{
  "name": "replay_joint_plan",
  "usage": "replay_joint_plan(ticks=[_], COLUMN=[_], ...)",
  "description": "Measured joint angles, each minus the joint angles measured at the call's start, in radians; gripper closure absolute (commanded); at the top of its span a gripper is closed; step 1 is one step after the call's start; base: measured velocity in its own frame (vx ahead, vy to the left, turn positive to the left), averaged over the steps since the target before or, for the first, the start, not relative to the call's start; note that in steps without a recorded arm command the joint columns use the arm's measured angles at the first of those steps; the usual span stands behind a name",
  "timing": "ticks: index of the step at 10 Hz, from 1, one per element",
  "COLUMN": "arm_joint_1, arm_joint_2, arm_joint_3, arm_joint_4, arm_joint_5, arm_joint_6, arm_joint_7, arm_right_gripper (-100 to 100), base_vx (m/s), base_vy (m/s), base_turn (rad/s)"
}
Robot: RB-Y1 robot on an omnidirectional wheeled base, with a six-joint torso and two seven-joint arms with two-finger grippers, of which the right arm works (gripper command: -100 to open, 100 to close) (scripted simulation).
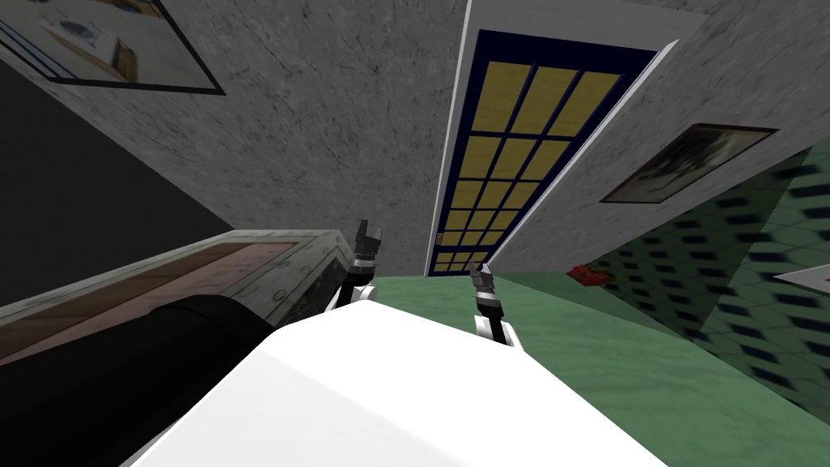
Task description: Pull the door open
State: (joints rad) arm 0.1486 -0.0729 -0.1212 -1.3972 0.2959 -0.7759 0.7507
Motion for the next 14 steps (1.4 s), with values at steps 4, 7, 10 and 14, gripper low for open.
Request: replay_joint_plan(ticks=[4,7,10,14], arm_joint_1=[-0.04,-0.084,-0.106,-0.145], arm_joint_2=[0.0,0.005,0.01,0.014], arm_joint_3=[-0.013,-0.026,-0.034,-0.047], arm_joint_4=[0.093,0.197,0.264,0.364], arm_joint_5=[0.02,0.042,0.064,0.089], arm_joint_6=[-0.017,-0.032,-0.041,-0.054], arm_joint_7=[0.056,0.114,0.169,0.229], arm_right_gripper=[-100,-100,-100,-100], base_vx=[0.063,0.093,0.081,0.072], base_vy=[0.013,0.013,0.011,0.007], base_turn=[0.016,0.024,0.013,0.015])
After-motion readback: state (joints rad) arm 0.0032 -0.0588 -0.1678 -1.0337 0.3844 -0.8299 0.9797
